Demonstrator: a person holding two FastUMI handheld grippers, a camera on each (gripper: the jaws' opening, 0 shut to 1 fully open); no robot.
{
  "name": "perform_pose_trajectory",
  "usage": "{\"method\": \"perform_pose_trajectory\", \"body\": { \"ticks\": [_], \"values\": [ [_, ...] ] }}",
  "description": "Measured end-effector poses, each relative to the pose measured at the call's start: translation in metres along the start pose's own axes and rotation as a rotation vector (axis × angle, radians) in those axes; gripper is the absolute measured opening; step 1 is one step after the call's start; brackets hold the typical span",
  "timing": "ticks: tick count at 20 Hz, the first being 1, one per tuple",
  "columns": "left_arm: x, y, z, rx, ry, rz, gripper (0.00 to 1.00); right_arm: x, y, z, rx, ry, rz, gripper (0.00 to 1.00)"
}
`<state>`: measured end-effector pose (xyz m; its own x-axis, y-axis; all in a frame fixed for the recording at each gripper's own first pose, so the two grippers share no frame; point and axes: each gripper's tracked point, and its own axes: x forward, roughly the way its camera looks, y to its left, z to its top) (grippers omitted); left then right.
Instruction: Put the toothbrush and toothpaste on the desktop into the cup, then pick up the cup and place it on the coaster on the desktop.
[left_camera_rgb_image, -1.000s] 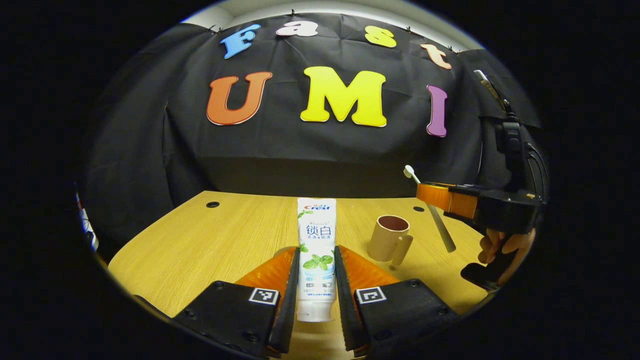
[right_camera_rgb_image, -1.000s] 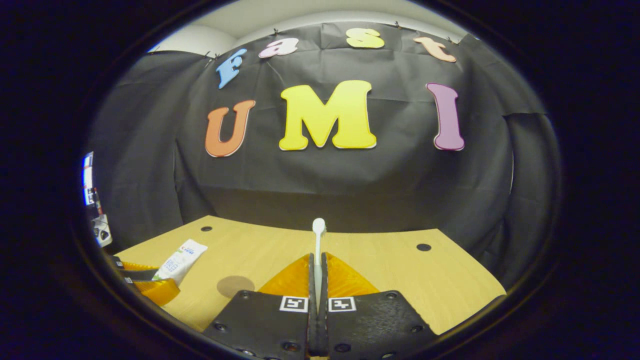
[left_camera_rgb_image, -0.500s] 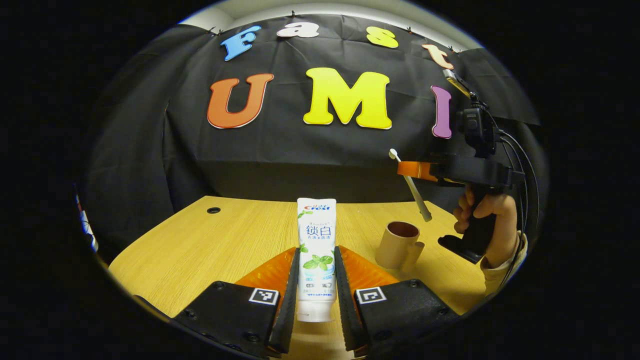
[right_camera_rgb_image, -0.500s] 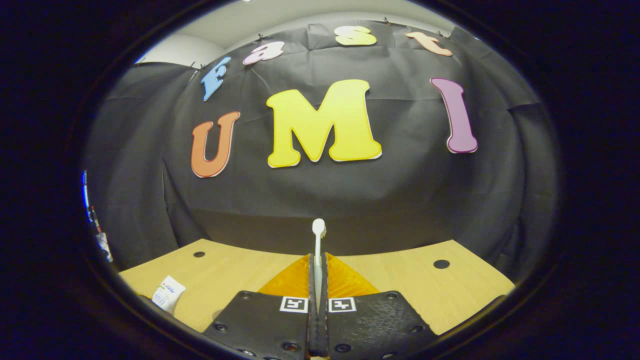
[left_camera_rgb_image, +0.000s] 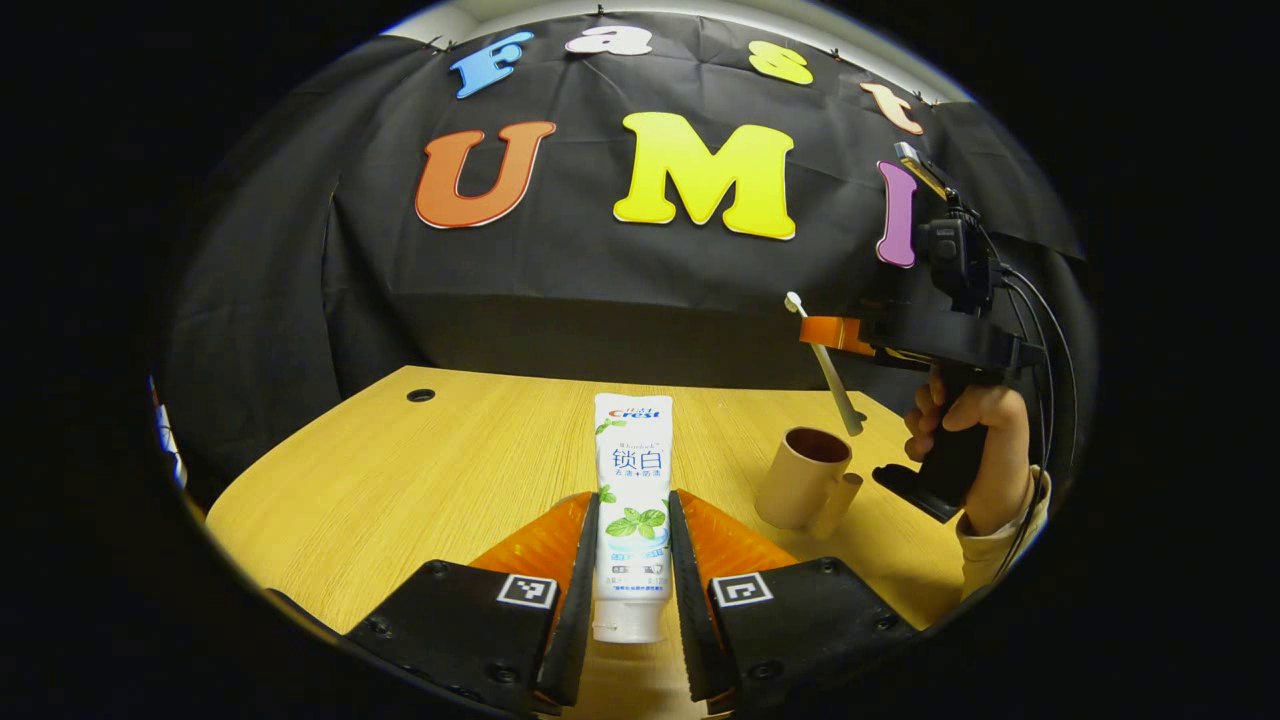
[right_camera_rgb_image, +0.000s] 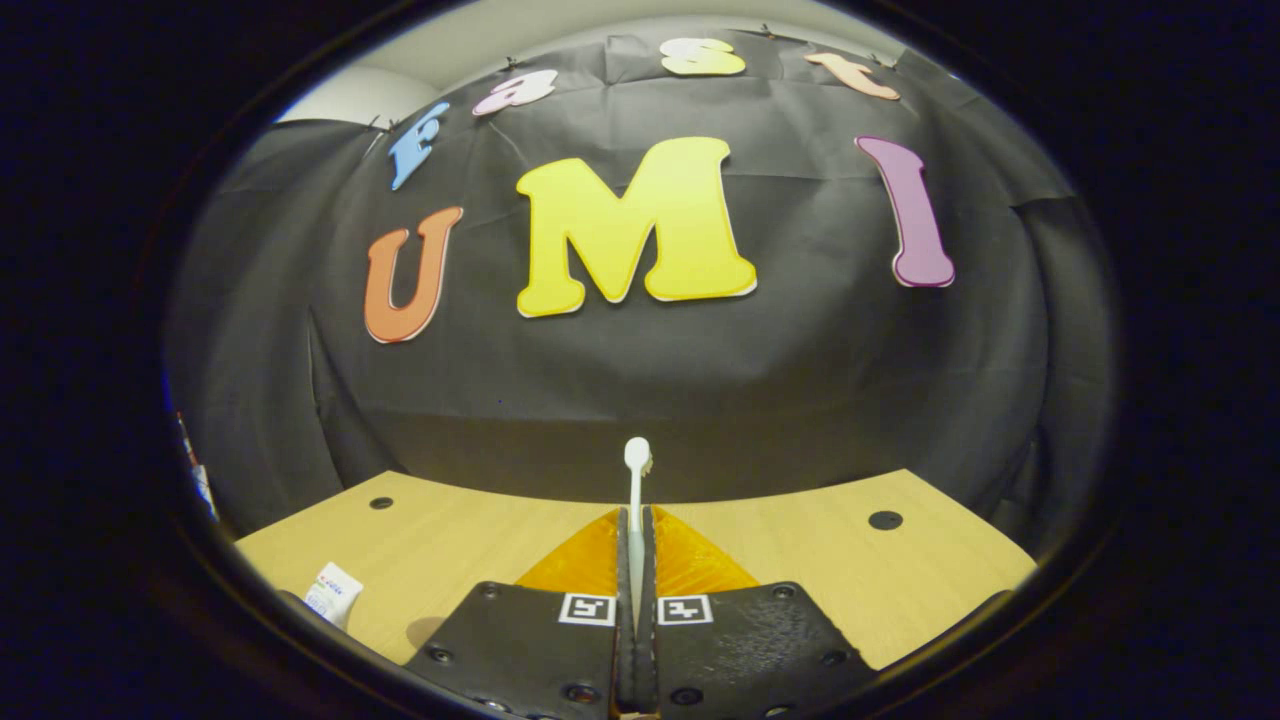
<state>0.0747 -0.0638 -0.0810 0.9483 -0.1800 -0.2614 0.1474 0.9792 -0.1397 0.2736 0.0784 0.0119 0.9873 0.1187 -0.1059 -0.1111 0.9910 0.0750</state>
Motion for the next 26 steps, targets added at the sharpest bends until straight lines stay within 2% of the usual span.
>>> {"method": "perform_pose_trajectory", "body": {
  "ticks": [2,11,15,16,17,18,22,26],
  "values": [
    [0.001,-0.002,-0.003,0.0,0.007,-0.001,0.42,-0.002,-0.001,-0.001,0.003,0.006,-0.001,0.04],
    [-0.003,-0.005,-0.007,0.018,0.02,-0.003,0.42,-0.001,-0.003,-0.01,0.014,0.038,0.0,0.03],
    [-0.002,-0.006,-0.006,0.022,0.01,0.0,0.42,-0.003,-0.005,-0.024,0.001,0.078,0.014,0.1],
    [-0.001,-0.008,-0.004,0.024,0.003,-0.001,0.42,-0.006,-0.005,-0.026,0.009,0.089,0.027,0.27],
    [0.0,-0.01,-0.002,0.027,-0.005,-0.003,0.42,-0.008,-0.006,-0.027,0.017,0.092,0.03,0.36],
    [0.0,-0.012,0.001,0.031,-0.012,-0.005,0.42,-0.012,-0.007,-0.029,0.018,0.096,0.041,0.51],
    [0.006,-0.023,0.016,0.059,-0.067,-0.007,0.42,-0.037,-0.014,-0.026,-0.006,0.077,0.068,0.9],
    [0.021,-0.046,0.037,0.092,-0.12,-0.02,0.42,-0.069,-0.048,-0.018,-0.038,-0.004,0.014,0.95]
  ]
}}
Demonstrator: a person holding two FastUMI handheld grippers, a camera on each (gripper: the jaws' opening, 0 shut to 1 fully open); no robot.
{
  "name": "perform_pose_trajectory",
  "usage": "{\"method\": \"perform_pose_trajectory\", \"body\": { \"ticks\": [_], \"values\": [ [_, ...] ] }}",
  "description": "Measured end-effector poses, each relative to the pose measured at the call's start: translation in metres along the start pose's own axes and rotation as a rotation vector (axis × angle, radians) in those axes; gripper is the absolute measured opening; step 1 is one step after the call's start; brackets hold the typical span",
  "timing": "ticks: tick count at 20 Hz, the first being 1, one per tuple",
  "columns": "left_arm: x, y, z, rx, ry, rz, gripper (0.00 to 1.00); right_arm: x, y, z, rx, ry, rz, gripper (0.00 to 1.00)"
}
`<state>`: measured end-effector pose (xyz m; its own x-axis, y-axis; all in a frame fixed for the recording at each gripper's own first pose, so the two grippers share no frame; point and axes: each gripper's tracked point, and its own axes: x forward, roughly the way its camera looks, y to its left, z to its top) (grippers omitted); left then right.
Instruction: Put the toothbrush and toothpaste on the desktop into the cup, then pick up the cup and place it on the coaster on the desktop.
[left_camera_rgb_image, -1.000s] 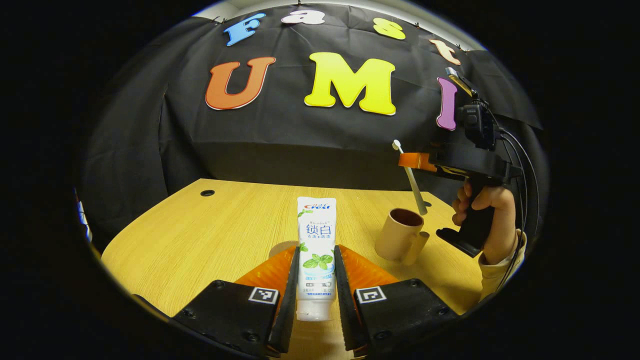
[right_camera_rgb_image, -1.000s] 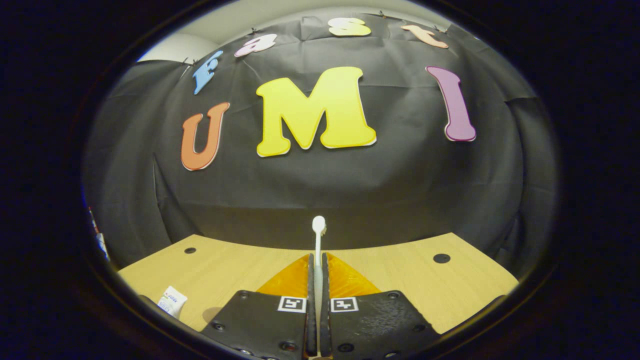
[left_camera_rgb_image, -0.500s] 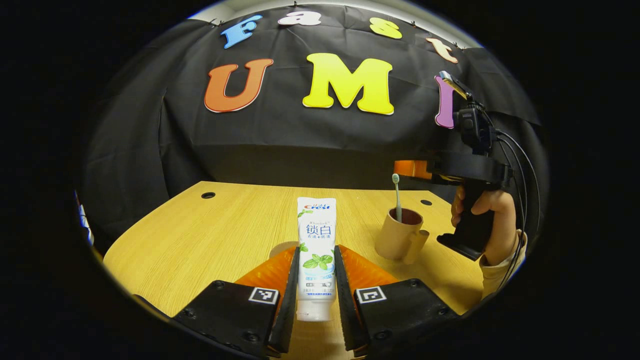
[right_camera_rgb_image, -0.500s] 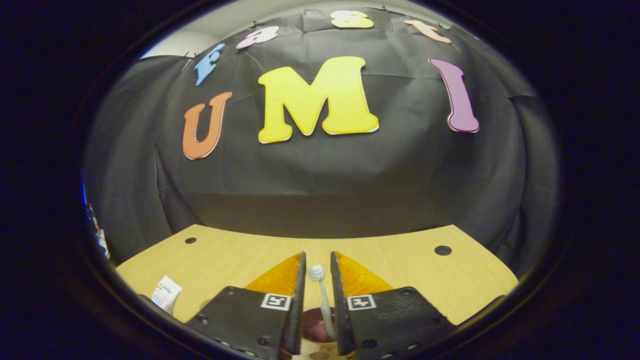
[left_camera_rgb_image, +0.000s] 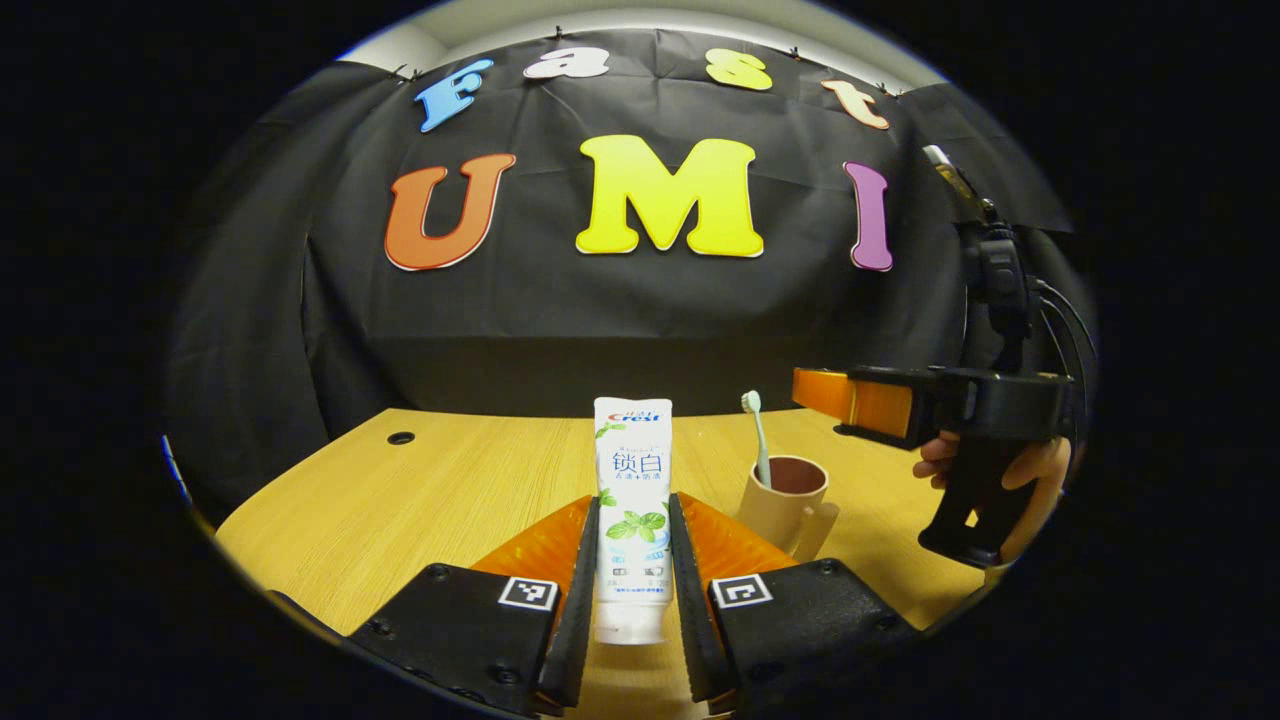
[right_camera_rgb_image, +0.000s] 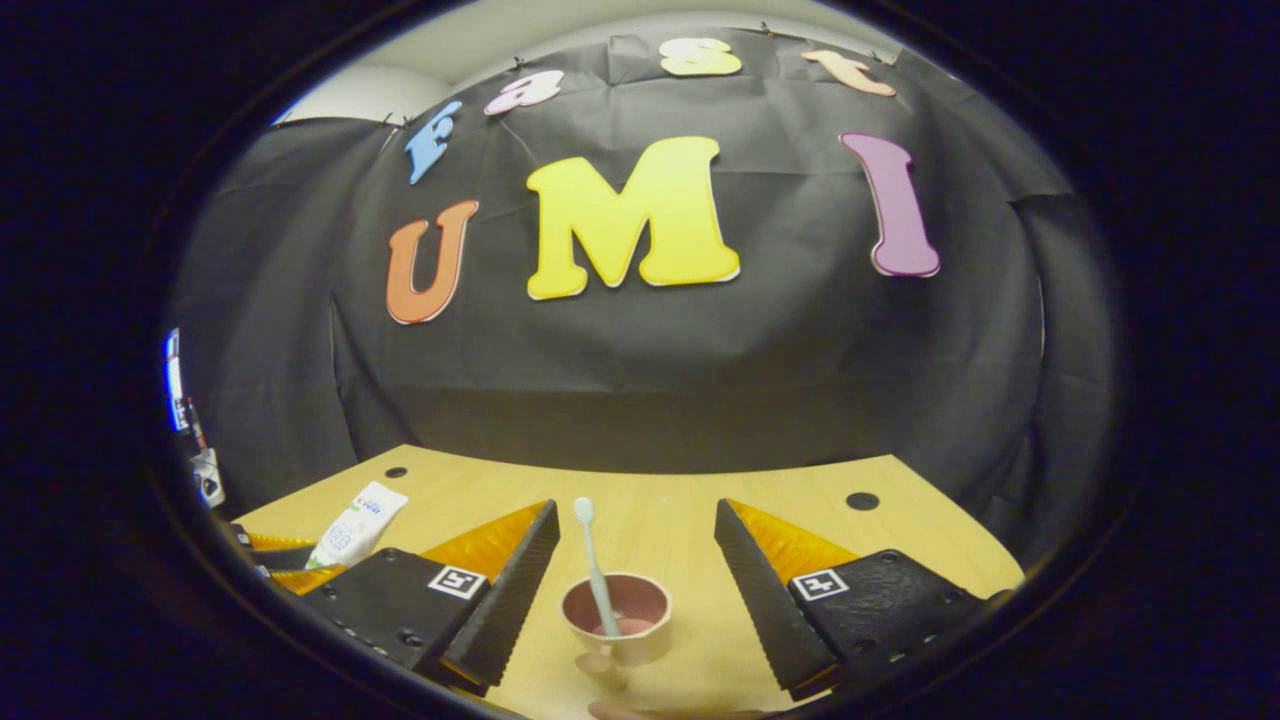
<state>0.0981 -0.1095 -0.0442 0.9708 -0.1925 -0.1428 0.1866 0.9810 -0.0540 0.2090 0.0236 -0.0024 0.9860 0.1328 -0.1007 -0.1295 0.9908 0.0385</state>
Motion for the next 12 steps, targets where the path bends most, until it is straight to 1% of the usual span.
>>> {"method": "perform_pose_trajectory", "body": {
  "ticks": [3,6,7,10,12],
  "values": [
    [0.013,-0.021,0.021,-0.001,-0.036,-0.022,0.42,-0.019,-0.032,0.005,-0.004,-0.048,-0.06,0.96],
    [0.03,-0.041,0.049,0.008,-0.088,-0.04,0.41,-0.027,-0.059,0.012,0.013,-0.081,-0.109,0.95],
    [0.041,-0.049,0.059,-0.014,-0.106,-0.046,0.41,-0.028,-0.072,0.012,0.036,-0.085,-0.132,0.95],
    [0.064,-0.067,0.078,-0.025,-0.12,-0.07,0.41,-0.031,-0.085,0.016,0.078,-0.093,-0.148,0.94],
    [0.081,-0.083,0.084,0.0,-0.124,-0.095,0.42,-0.035,-0.089,0.019,0.095,-0.103,-0.145,0.95]
  ]
}}
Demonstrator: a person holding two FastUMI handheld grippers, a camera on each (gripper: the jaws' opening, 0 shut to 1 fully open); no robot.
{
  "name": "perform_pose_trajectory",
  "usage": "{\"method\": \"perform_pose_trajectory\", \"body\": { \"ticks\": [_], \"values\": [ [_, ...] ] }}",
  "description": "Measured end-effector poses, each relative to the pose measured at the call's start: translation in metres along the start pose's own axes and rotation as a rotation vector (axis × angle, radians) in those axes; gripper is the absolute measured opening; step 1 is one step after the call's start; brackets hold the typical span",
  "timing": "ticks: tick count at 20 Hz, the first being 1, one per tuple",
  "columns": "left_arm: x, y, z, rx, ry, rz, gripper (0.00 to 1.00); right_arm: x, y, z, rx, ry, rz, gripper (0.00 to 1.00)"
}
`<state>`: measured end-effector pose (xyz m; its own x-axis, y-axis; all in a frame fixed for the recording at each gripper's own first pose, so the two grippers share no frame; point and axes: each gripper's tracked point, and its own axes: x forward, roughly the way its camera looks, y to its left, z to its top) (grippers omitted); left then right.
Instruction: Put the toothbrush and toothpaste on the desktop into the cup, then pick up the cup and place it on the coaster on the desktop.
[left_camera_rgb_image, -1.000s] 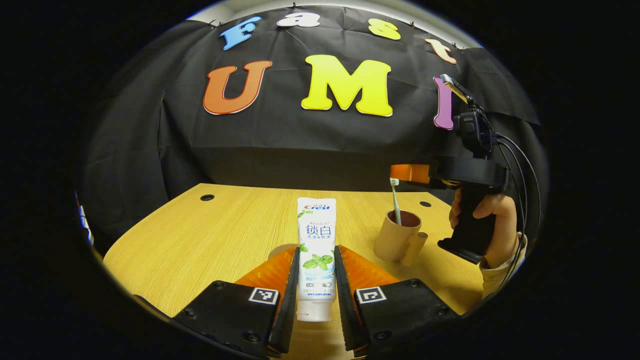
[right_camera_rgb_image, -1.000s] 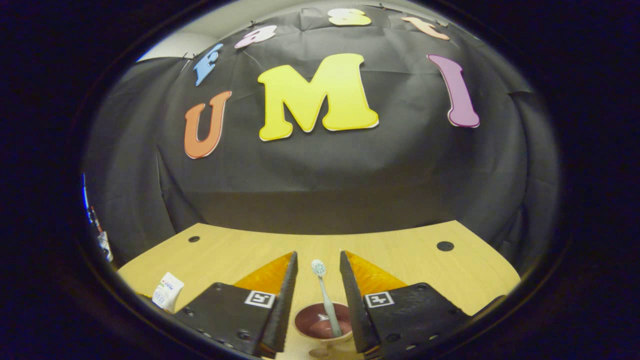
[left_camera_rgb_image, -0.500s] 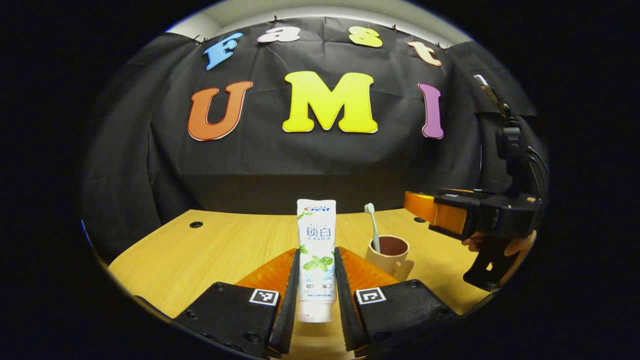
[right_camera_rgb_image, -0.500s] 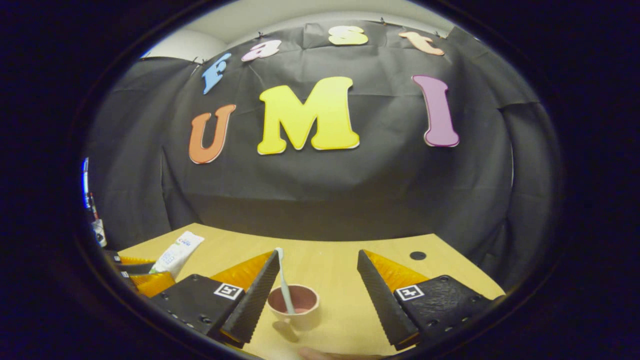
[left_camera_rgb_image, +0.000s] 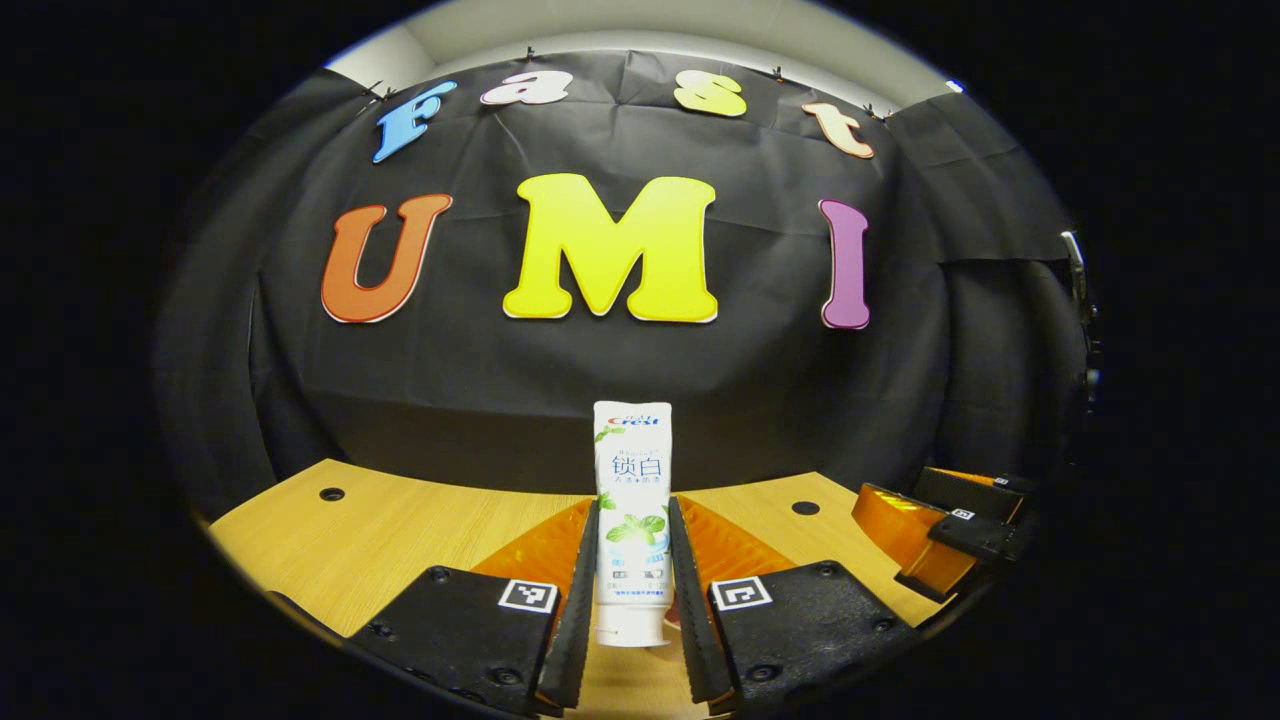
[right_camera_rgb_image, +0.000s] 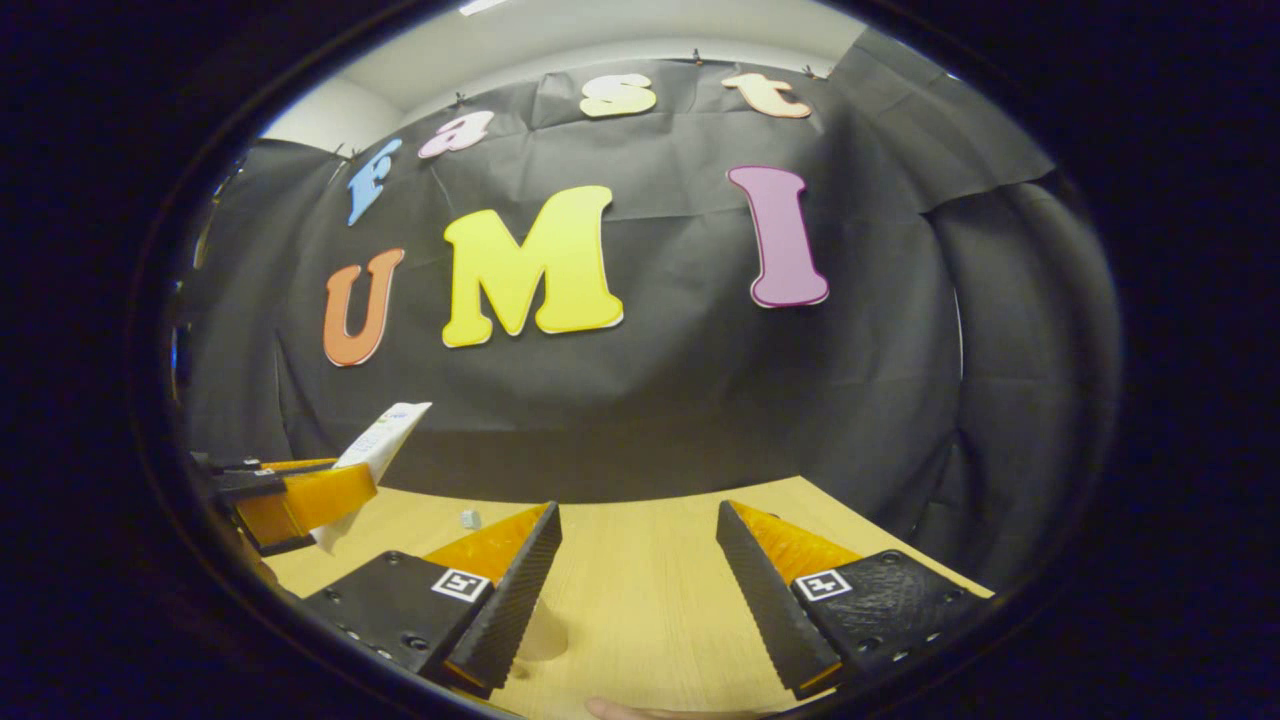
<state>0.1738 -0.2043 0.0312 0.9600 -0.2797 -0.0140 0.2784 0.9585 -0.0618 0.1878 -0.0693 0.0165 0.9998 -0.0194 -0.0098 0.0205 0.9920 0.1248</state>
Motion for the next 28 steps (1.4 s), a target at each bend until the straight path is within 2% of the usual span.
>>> {"method": "perform_pose_trajectory", "body": {
  "ticks": [1,2,3,4,7,10,14,17,19,26,27,28],
  "values": [
    [0.005,-0.006,-0.001,0.014,0.001,-0.009,0.46,-0.002,-0.003,0.001,-0.001,-0.007,-0.009,0.96],
    [0.01,-0.011,-0.003,0.014,0.006,-0.014,0.42,-0.002,-0.007,0.003,0.001,-0.011,-0.017,0.96],
    [0.015,-0.019,-0.007,0.007,0.016,-0.026,0.46,-0.001,-0.007,0.003,0.009,-0.011,-0.017,0.96],
    [0.017,-0.026,-0.011,-0.005,0.024,-0.039,0.42,0.0,-0.008,0.002,0.013,-0.007,-0.022,0.94],
    [0.019,-0.036,-0.024,-0.053,0.062,-0.064,0.42,0.005,-0.016,-0.001,0.032,0.005,-0.045,0.96],
    [0.018,-0.031,-0.029,-0.061,0.068,-0.042,0.42,0.007,-0.016,-0.005,0.061,0.018,-0.038,0.94],
    [0.019,-0.037,-0.027,-0.08,0.068,-0.067,0.43,0.006,-0.009,-0.008,0.077,0.034,-0.015,0.96],
    [0.017,-0.039,-0.034,-0.087,0.087,-0.07,0.43,0.007,-0.012,-0.009,0.07,0.037,-0.023,0.94],
    [0.021,-0.037,-0.037,-0.089,0.097,-0.067,0.43,0.008,-0.011,-0.012,0.083,0.046,-0.018,0.96],
    [0.031,-0.035,-0.06,-0.113,0.151,-0.051,0.44,0.011,-0.013,-0.016,0.107,0.065,-0.025,0.96],
    [0.031,-0.035,-0.062,-0.117,0.154,-0.049,0.44,0.011,-0.014,-0.017,0.107,0.067,-0.025,0.94],
    [0.03,-0.036,-0.063,-0.122,0.157,-0.051,0.44,0.011,-0.013,-0.017,0.107,0.067,-0.025,0.96]
  ]
}}
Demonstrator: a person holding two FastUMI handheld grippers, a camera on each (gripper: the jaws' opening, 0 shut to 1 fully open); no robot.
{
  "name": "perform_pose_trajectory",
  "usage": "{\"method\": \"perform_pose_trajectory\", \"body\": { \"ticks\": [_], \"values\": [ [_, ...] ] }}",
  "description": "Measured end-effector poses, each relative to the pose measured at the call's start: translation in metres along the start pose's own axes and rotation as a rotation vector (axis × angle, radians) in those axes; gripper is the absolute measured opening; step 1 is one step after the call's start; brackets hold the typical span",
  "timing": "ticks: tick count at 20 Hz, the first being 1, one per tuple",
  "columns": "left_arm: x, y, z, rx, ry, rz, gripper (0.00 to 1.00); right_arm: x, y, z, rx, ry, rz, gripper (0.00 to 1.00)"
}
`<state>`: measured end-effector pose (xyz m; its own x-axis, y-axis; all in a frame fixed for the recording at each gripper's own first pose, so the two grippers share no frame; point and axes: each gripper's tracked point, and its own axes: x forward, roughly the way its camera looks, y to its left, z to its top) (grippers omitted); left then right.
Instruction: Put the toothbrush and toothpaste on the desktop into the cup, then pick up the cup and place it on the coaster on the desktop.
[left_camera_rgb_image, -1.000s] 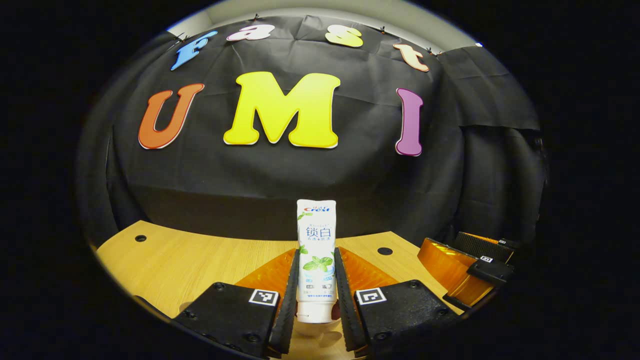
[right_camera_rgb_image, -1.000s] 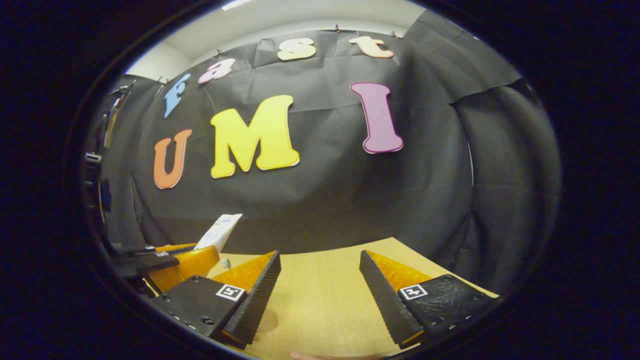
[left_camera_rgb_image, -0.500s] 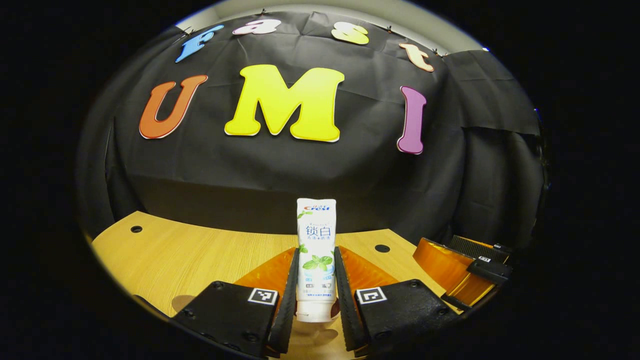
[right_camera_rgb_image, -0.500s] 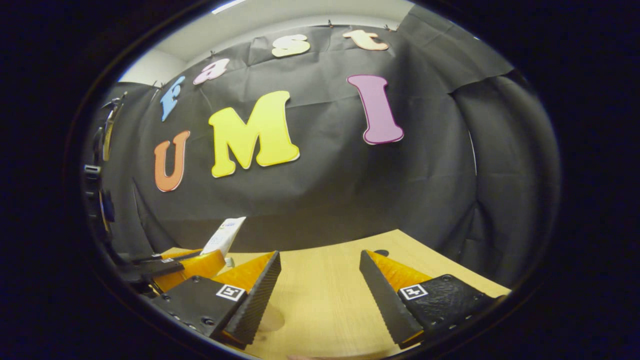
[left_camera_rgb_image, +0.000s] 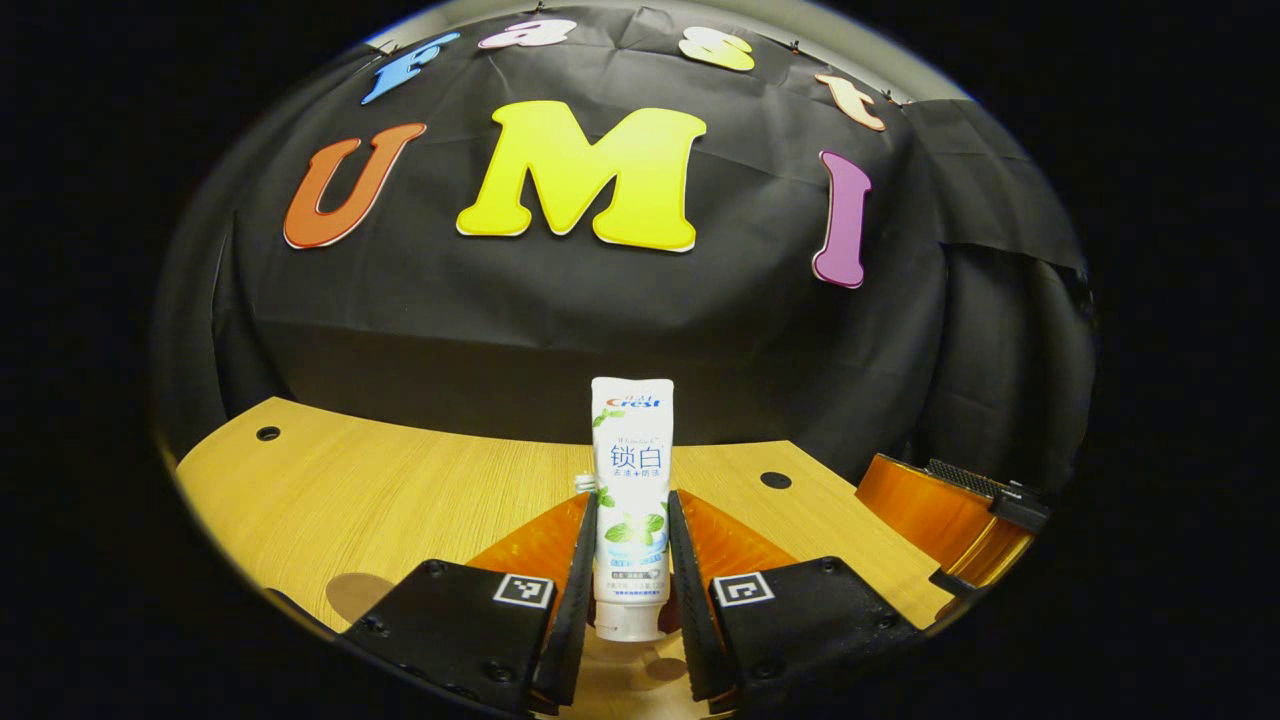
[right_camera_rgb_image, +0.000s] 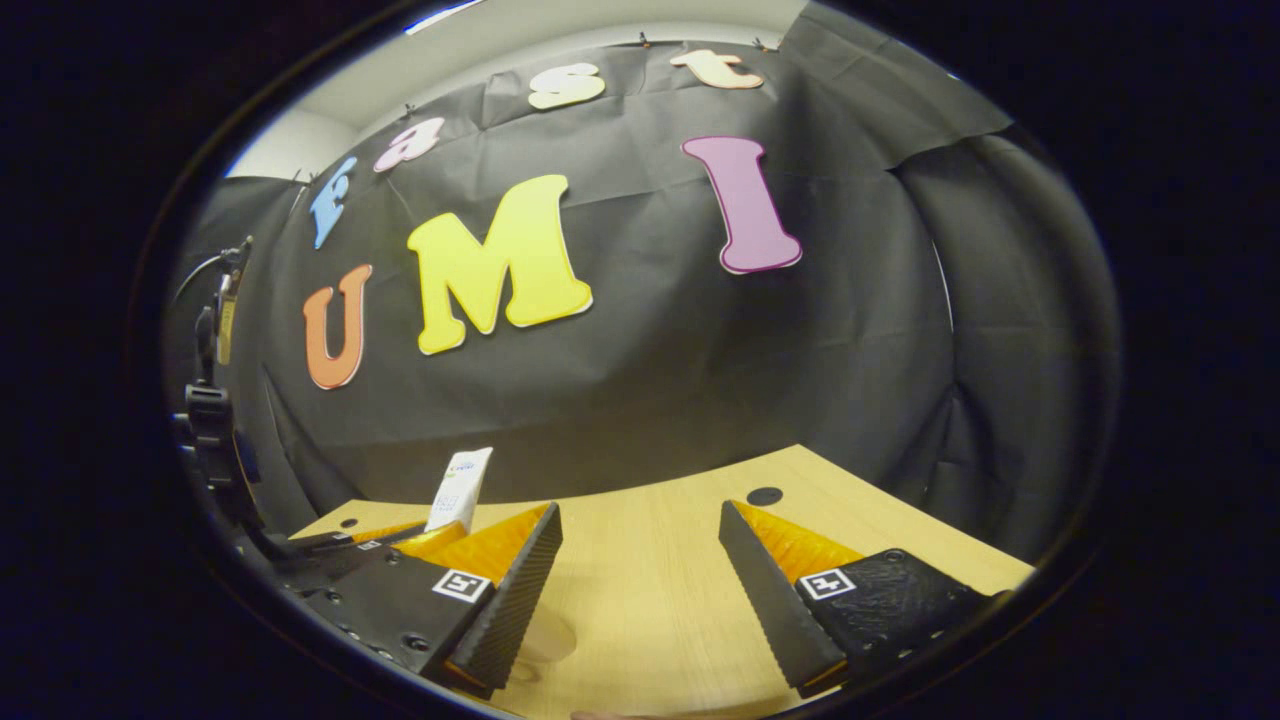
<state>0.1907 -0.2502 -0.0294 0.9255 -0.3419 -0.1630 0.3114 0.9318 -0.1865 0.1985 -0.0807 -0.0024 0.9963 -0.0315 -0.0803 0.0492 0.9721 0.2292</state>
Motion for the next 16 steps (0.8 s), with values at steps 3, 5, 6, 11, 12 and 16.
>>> {"method": "perform_pose_trajectory", "body": {
  "ticks": [3,5,6,11,12,16],
  "values": [
    [-0.003,0.001,-0.003,0.007,0.008,0.003,0.44,0.0,0.001,0.0,0.001,0.002,0.002,0.96],
    [-0.007,0.0,-0.001,0.022,0.0,0.003,0.43,0.0,0.0,-0.001,-0.001,0.004,0.002,0.96],
    [-0.009,-0.002,-0.001,0.032,-0.006,-0.003,0.44,0.0,0.0,-0.001,-0.003,0.004,0.001,0.96],
    [-0.011,-0.002,-0.006,0.084,-0.014,0.01,0.45,0.001,0.0,-0.003,-0.007,0.008,-0.003,0.96],
    [-0.011,-0.003,-0.005,0.077,-0.018,0.007,0.51,0.002,0.0,-0.002,-0.007,0.008,-0.004,0.96],
    [-0.02,-0.002,0.014,0.098,-0.078,0.013,0.46,0.001,0.0,-0.002,-0.002,0.007,-0.004,0.96]
  ]
}}
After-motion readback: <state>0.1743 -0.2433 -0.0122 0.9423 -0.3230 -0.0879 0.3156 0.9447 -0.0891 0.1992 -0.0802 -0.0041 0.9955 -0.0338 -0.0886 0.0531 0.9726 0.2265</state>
